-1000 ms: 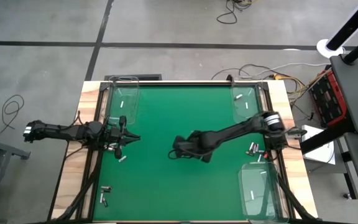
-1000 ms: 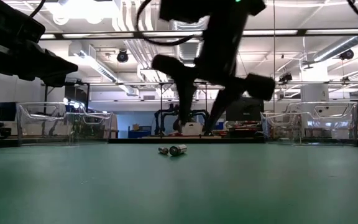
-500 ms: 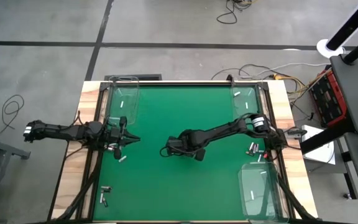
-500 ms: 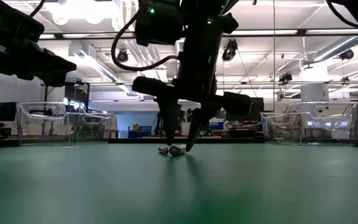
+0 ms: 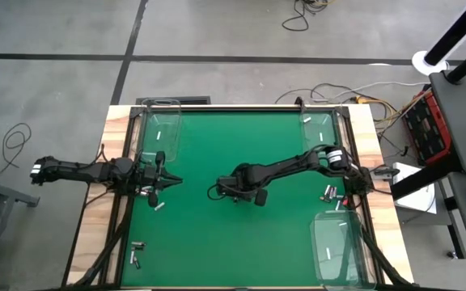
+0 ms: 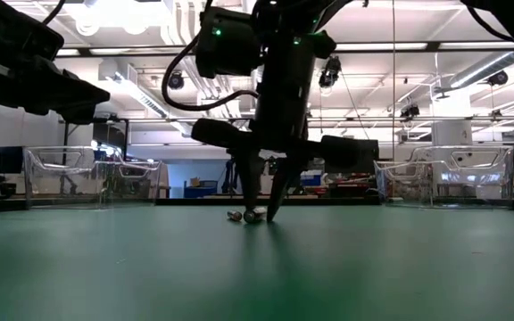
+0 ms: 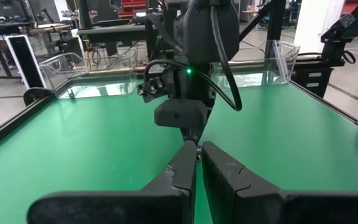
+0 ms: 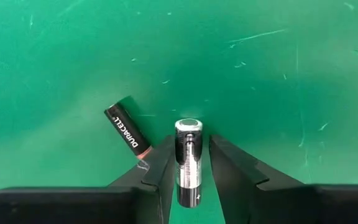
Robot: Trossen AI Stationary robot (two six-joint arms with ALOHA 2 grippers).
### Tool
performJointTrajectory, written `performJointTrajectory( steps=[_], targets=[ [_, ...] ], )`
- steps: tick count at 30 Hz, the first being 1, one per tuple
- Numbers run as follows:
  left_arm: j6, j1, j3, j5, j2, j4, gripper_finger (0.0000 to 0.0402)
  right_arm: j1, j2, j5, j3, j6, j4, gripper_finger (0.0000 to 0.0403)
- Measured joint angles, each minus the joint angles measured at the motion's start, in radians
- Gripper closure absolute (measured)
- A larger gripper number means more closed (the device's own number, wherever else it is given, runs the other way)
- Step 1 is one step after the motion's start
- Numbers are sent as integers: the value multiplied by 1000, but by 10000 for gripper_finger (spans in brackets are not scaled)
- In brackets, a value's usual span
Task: Sort batteries
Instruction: Put the silver battery into the top right transparent bin
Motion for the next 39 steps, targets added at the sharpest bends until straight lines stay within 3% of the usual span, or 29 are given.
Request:
performJointTrajectory(
  steps=[10, 15, 24, 32, 39],
  targets=[
    [1, 0, 0, -4, 2, 3, 393, 0, 1, -9, 0, -45, -20, 366],
    [0, 0, 1, -7, 3, 4, 393, 2, -18, -9, -4, -32, -71, 369],
    [-13, 0, 1, -10, 2, 11, 393, -41, -244, 237, -10, 5, -354, 370],
    [-117, 0, 1, -9, 6, 12, 393, -239, -528, 489, -52, -14, -676, 370],
    [-140, 0, 1, -9, 6, 10, 393, -532, -725, 475, -194, -120, -665, 370]
  ],
)
